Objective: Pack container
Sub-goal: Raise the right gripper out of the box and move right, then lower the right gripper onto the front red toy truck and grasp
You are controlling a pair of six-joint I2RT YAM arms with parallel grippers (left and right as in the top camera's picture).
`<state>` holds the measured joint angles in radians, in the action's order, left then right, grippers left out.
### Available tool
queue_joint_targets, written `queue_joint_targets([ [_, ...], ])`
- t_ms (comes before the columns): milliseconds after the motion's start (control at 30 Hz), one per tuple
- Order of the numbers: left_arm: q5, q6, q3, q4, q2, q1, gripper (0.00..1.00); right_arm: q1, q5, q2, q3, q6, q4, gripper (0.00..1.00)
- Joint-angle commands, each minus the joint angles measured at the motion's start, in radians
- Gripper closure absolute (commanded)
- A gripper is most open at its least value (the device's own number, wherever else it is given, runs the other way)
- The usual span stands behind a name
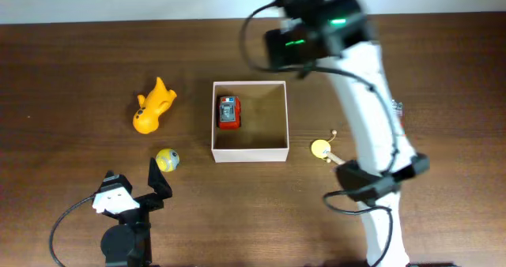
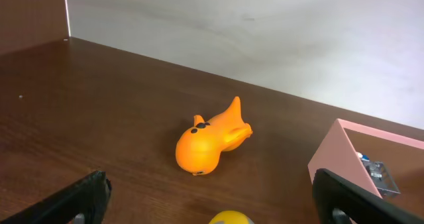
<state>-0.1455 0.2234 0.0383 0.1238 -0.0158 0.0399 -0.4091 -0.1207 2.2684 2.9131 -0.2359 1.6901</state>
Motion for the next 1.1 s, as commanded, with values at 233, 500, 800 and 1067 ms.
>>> queue_joint_targets([
  [233,0.008,-0.020,-0.006,-0.003,0.005,0.004,0.01,0.294,-0.016,0.000,-0.077,0.155,0.009,0.23],
  [500,0.008,-0.020,-0.006,-0.003,0.005,0.004,0.01,0.466,-0.017,0.000,-0.342,0.154,0.009,0.23],
  [800,0.008,-0.020,-0.006,-0.003,0.005,0.004,0.01,0.600,0.199,0.000,-0.605,0.208,-0.092,0.23],
  [1067,0.008,-0.020,-0.006,-0.003,0.005,0.004,0.01,0.600,0.230,0.000,-0.789,0.231,-0.180,0.10],
])
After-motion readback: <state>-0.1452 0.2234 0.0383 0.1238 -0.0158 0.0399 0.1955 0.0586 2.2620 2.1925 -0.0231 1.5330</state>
